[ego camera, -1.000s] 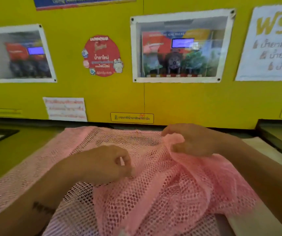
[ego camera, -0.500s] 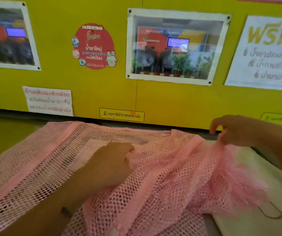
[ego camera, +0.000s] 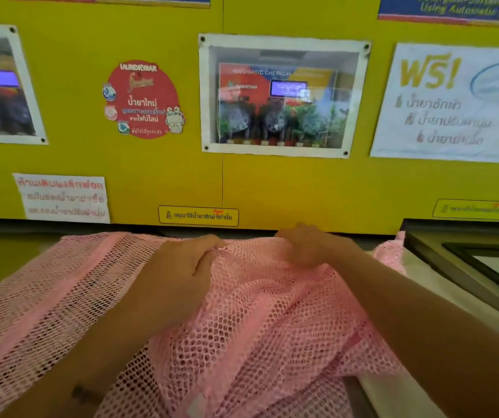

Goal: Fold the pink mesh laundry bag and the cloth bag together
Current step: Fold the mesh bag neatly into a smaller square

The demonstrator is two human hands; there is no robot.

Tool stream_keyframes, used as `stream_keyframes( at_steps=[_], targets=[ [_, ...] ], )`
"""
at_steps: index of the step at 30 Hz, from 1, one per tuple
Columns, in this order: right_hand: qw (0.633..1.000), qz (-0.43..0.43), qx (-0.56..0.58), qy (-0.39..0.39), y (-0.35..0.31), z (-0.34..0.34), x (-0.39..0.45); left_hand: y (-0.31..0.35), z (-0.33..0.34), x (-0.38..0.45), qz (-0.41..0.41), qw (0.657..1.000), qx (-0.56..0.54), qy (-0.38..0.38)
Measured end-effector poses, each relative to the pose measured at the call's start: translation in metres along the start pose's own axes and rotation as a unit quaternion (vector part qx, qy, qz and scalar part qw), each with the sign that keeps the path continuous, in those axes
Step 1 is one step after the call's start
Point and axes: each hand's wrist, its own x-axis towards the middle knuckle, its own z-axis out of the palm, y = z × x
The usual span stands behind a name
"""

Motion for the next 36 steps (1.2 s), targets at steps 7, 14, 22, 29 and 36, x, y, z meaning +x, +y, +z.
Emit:
stream_keyframes(
  at_steps=[7,14,22,29,36],
  targets=[
    [0.951,0.005,0.084,0.297,-0.014,-0.022,0.031,-0.011,-0.049,-0.011,0.014,0.999,-0.032,0.028],
    [0.948,-0.045,0.134,0.286,-0.094,-0.062,0.055,-0.059,-0.098,-0.026,-0.183,0.983,0.019,0.026],
    [0.892,-0.079,0.369,0.247,-0.202,-0.04,0.083,-0.11,-0.118,-0.084,-0.279,0.957,0.037,-0.065],
    [0.879,-0.258,0.4,0.042,-0.287,-0.041,0.085,-0.165,-0.156,-0.099,-0.344,0.934,0.024,0.093],
    [0.965,-0.248,0.073,-0.037,-0.287,-0.002,0.098,-0.174,-0.148,-0.101,-0.33,0.927,0.148,0.098]
  ],
)
